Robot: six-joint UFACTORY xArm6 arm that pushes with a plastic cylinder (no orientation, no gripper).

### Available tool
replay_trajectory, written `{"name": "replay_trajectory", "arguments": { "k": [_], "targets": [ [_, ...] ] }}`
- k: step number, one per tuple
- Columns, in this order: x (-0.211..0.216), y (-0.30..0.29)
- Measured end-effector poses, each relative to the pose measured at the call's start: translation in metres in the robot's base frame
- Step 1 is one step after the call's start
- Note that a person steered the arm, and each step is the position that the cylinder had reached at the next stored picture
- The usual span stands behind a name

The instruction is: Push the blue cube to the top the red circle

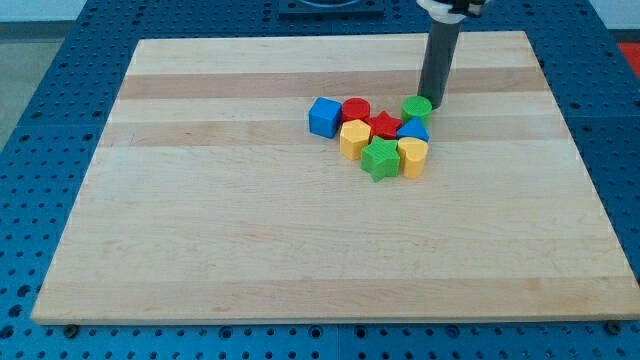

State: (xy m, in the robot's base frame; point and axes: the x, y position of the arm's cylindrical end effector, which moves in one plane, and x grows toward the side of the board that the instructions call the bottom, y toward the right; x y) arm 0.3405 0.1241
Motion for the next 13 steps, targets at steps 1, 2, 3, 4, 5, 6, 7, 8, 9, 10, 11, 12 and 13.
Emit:
{"name": "replay_trajectory", "arguments": {
  "k": [1, 2, 3, 4, 5, 6, 7, 8, 9, 10, 11, 12, 13],
  "targets": [
    [0.0, -0.003],
    [-0.002, -0.003],
    [-0.02, -0.004],
    [-0.034, -0.028],
    [-0.036, -0.077],
    [-0.038, -0.128],
    [-0.038, -0.175],
    [-0.025, -0.204],
    [0.005, -0.212],
    [0.039, -0.212],
    [0.074, -0.202],
    [0.082, -0.18],
    [0.082, -0.173]
  ]
}}
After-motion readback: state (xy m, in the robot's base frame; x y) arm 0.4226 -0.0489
